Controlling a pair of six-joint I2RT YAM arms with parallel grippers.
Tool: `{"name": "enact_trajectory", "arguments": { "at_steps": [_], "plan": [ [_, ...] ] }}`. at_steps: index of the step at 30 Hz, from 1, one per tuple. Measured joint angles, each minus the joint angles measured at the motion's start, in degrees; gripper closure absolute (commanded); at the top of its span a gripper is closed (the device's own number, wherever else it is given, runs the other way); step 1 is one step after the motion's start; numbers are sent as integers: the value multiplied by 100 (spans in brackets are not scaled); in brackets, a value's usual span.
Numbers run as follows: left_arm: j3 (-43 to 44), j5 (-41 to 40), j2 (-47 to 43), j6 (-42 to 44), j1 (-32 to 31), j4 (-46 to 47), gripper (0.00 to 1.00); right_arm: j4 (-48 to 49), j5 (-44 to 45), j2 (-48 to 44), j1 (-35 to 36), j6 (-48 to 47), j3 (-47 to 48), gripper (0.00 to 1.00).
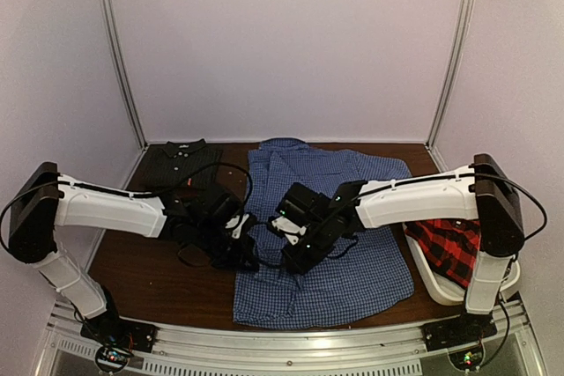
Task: Fold and stack the long sleeve shirts
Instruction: Fold the sleeve of the 1/3-folded shirt.
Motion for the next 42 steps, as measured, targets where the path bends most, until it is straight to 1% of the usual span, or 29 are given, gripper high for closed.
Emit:
{"name": "enact_trajectory", "arguments": {
  "at_steps": [1,2,5,11,14,23,27,35,39,42],
  "plan": [
    [-44,-2,0,0,0,-52,100,61,-57,-2,4,-4,-31,68],
    [-68,-7,0,0,0,-61,100,109,-101,-9,4,28,-50,65],
    [-136,-33,0,-2,0,-79,100,267,-195,-46,7,98,-144,61],
    [-223,-68,-4,-4,0,-107,100,442,-229,-284,7,177,-181,43],
    [-302,-70,-24,-4,0,-125,100,527,-199,-455,-9,205,-181,39],
    [-490,13,-125,-4,0,-214,100,828,107,-929,-227,282,-376,38],
    [-621,107,-166,-4,0,-219,100,874,275,-946,-293,315,-549,38],
    [-811,227,-181,-57,-2,-157,100,1043,299,-944,-310,385,-693,39],
    [-859,214,-245,-107,-7,-164,85,1167,280,-944,-310,435,-726,39],
    [-857,175,-385,-131,-7,-229,78,1239,262,-931,-310,459,-745,41]
  ]
}}
